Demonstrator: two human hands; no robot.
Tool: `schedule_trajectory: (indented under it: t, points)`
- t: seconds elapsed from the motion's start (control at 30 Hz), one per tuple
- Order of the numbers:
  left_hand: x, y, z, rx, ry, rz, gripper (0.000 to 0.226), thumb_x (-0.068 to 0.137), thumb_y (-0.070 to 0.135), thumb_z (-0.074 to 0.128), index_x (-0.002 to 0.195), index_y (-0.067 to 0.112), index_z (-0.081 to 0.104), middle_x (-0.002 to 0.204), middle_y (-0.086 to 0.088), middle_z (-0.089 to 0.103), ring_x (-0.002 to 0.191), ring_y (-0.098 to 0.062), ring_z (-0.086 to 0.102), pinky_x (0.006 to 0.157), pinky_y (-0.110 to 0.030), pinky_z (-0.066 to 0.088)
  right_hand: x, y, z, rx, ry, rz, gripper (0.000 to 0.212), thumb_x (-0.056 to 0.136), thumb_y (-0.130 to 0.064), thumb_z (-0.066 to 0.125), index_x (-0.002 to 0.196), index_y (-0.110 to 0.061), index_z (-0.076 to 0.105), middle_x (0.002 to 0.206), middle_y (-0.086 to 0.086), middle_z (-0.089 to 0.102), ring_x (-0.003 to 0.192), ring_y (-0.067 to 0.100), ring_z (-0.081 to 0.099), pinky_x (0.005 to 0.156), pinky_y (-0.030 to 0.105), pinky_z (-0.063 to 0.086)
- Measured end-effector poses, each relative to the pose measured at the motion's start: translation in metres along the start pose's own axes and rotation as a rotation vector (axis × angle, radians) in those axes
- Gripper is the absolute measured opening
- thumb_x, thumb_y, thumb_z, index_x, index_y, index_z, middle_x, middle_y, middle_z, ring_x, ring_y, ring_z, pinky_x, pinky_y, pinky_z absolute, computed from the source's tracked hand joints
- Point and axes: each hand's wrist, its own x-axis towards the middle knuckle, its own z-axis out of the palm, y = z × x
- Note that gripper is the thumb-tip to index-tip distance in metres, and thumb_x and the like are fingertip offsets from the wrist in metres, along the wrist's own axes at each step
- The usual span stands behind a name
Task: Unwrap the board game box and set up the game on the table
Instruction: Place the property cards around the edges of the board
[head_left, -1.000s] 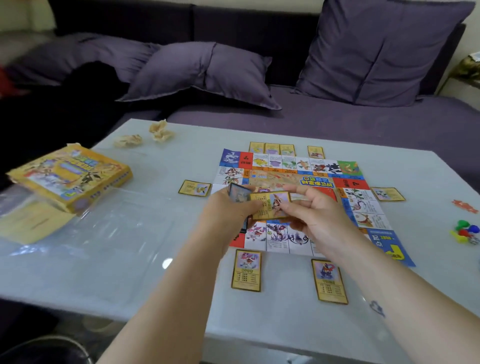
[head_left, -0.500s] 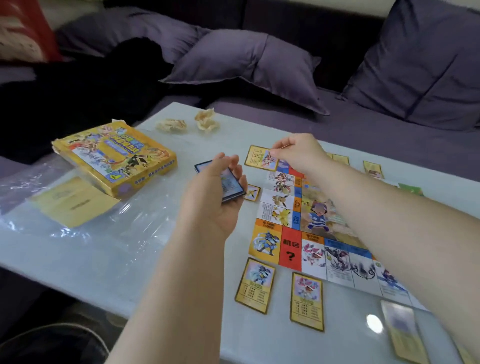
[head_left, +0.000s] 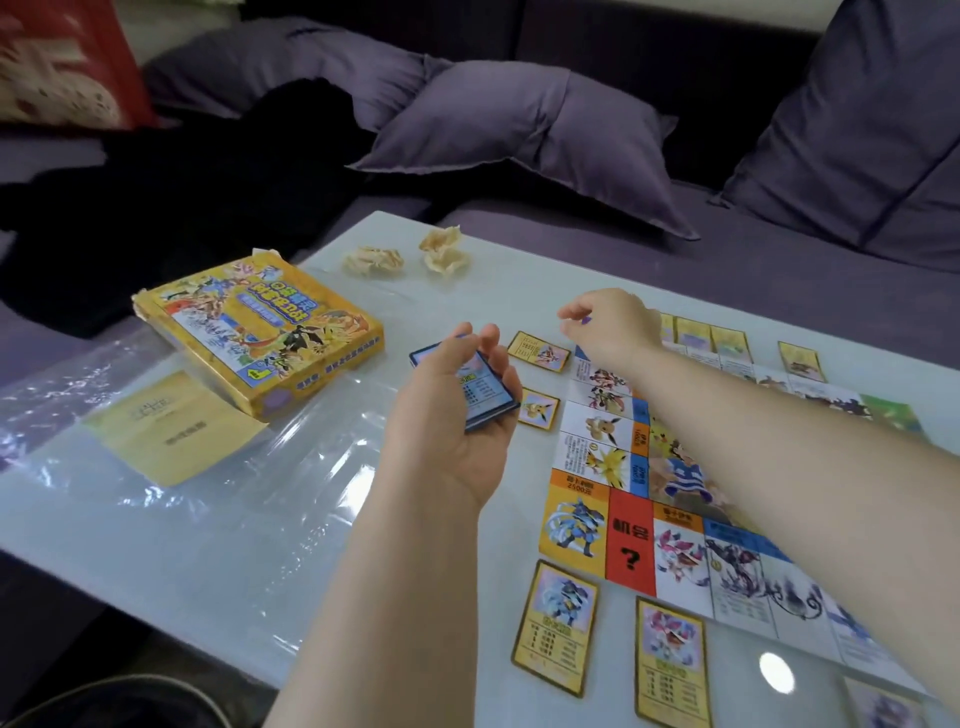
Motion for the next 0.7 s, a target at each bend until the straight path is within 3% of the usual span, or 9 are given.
schedule_trajectory:
  t: [0.07, 0.13, 0.23, 0.33, 0.53, 0.63, 0.7]
  points:
    - [-0.002, 0.001, 0.0, 0.003, 0.003, 0.009, 0.021, 0.094, 0.01, 0.049, 0.113, 0.012, 0.056, 0.078, -0.004, 0.066, 0.059, -0.011, 0.058, 0.051, -0.018, 0.049, -0.003, -0.003, -0.005, -0.075, -0.079, -0.195, 0.033, 0.096, -0.014, 0.042, 0.116, -0.026, 0.066, 0.127, -0.006, 0.058, 0.122, 0.02, 0.047, 0.104, 0.041, 0.03]
    - [-0.004, 0.002, -0.001, 0.004, -0.001, 0.014, 0.021, 0.094, 0.01, 0.049, 0.114, 0.011, 0.057, 0.078, -0.004, 0.066, 0.059, -0.011, 0.058, 0.05, -0.017, 0.049, -0.009, -0.005, -0.004, -0.226, -0.267, -0.359, 0.041, 0.095, -0.006, 0.034, 0.121, -0.021, 0.062, 0.134, -0.004, 0.054, 0.125, 0.021, 0.045, 0.107, 0.042, 0.028]
    - [-0.007, 0.004, -0.002, 0.007, 0.008, 0.021, 0.019, 0.095, 0.01, 0.048, 0.111, 0.012, 0.057, 0.078, -0.004, 0.065, 0.06, -0.011, 0.057, 0.05, -0.018, 0.048, -0.012, 0.001, 0.003, -0.378, -0.435, -0.411, 0.043, 0.086, 0.002, 0.031, 0.115, -0.012, 0.06, 0.127, 0.005, 0.057, 0.116, 0.027, 0.051, 0.102, 0.041, 0.032]
    - [-0.009, 0.005, -0.001, 0.01, 0.008, 0.024, 0.019, 0.095, 0.01, 0.046, 0.11, 0.012, 0.057, 0.078, -0.004, 0.065, 0.061, -0.011, 0.057, 0.051, -0.018, 0.048, -0.013, 0.0, -0.005, -0.391, -0.448, -0.444, 0.047, 0.085, 0.002, 0.033, 0.116, -0.017, 0.062, 0.124, 0.004, 0.06, 0.116, 0.026, 0.052, 0.102, 0.045, 0.037]
    - [-0.008, 0.008, -0.003, 0.013, 0.001, 0.02, 0.015, 0.095, 0.011, 0.045, 0.106, 0.011, 0.055, 0.079, -0.005, 0.065, 0.062, -0.012, 0.057, 0.052, -0.02, 0.048, -0.016, -0.001, -0.01, -0.418, -0.448, -0.466, 0.052, 0.087, 0.004, 0.032, 0.12, -0.023, 0.062, 0.128, 0.001, 0.059, 0.121, 0.024, 0.05, 0.107, 0.041, 0.03]
    - [-0.007, 0.009, -0.001, 0.039, -0.004, -0.011, 0.016, 0.096, 0.013, 0.04, 0.105, 0.007, 0.052, 0.087, -0.009, 0.063, 0.073, -0.017, 0.059, 0.069, -0.029, 0.05, -0.019, 0.0, -0.018, -0.319, -0.355, -0.395, 0.057, 0.09, 0.003, 0.031, 0.133, -0.027, 0.053, 0.142, -0.005, 0.049, 0.133, 0.024, 0.038, 0.111, 0.042, 0.029]
    - [-0.006, 0.006, -0.002, 0.094, -0.01, -0.023, 0.025, 0.096, 0.006, 0.033, 0.115, 0.003, 0.048, 0.097, -0.014, 0.062, 0.086, -0.023, 0.06, 0.079, -0.035, 0.049, -0.025, -0.007, -0.033, -0.15, -0.266, -0.351, 0.05, 0.095, -0.001, 0.032, 0.135, -0.022, 0.051, 0.143, -0.005, 0.047, 0.135, 0.018, 0.038, 0.113, 0.035, 0.028]
